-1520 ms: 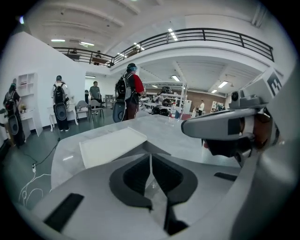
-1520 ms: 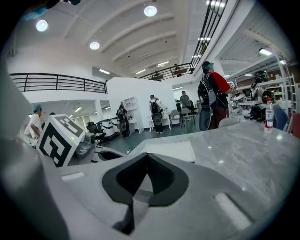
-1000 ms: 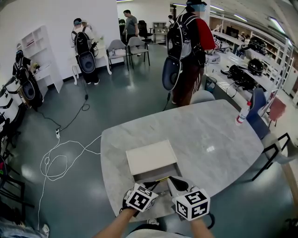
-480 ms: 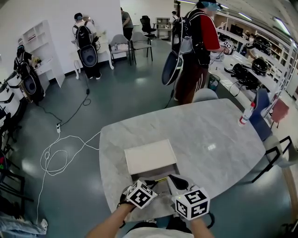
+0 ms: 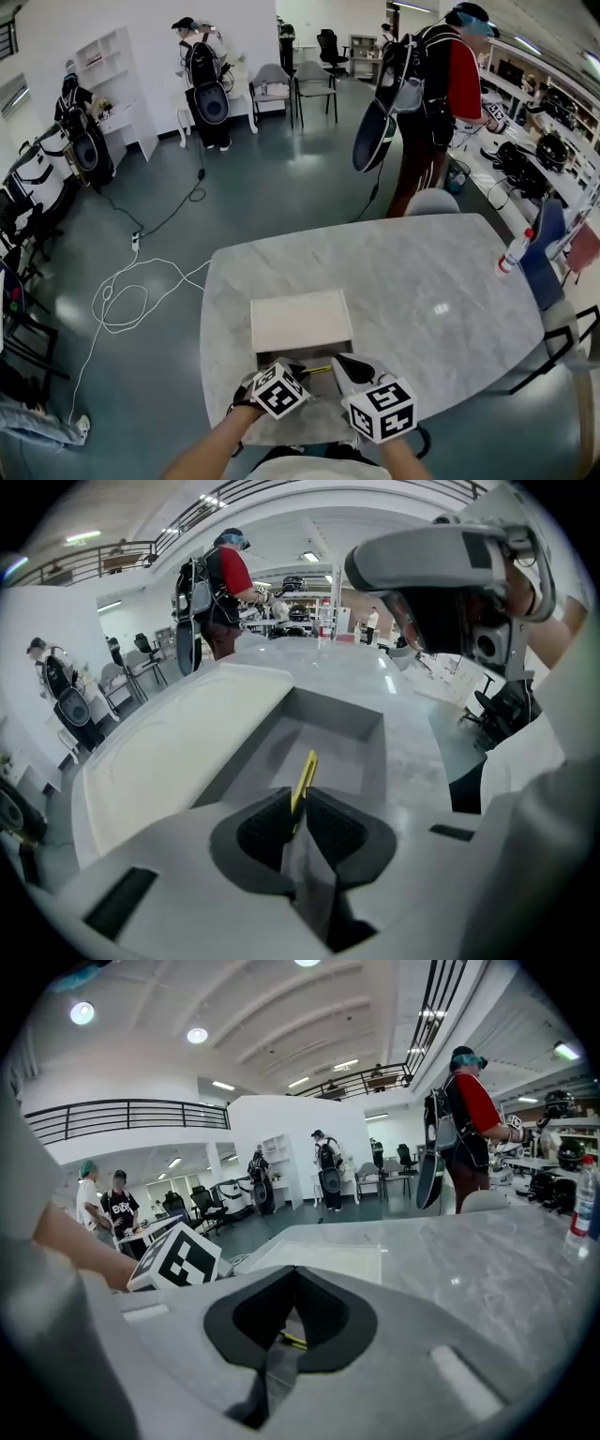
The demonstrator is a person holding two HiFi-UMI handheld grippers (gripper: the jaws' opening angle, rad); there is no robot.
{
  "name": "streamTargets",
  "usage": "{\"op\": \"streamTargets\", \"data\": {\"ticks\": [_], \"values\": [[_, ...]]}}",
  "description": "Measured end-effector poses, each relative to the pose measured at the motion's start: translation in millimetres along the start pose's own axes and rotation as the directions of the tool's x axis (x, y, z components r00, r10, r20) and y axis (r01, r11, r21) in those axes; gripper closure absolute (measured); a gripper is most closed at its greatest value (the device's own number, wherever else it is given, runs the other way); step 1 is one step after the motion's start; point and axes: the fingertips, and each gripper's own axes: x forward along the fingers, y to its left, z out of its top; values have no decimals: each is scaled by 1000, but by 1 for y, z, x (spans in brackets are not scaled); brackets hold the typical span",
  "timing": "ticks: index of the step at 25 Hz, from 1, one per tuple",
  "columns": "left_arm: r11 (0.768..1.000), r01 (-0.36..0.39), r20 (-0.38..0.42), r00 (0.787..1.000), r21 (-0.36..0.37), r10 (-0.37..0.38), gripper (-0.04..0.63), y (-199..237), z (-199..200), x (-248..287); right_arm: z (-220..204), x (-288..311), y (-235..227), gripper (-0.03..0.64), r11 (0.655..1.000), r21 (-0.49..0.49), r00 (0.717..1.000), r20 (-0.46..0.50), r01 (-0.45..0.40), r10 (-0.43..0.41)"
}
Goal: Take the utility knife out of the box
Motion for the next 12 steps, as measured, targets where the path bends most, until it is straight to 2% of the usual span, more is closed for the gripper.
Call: {"op": "streamTargets", "data": {"ticks": [4,8,12], "values": [[1000,-11,-33,999,15,11,569,0,-3,8,-1,4,-2,612,998,-24,999,-14,-50,50],[999,-12,-83,996,35,15,508,1,-11,15,-3,8,-3,612,995,-44,995,-27,-95,94],[998,-19,-123,992,62,26,508,5,-13,19,0,9,-8,612,990,-60,992,-37,-127,124]]}}
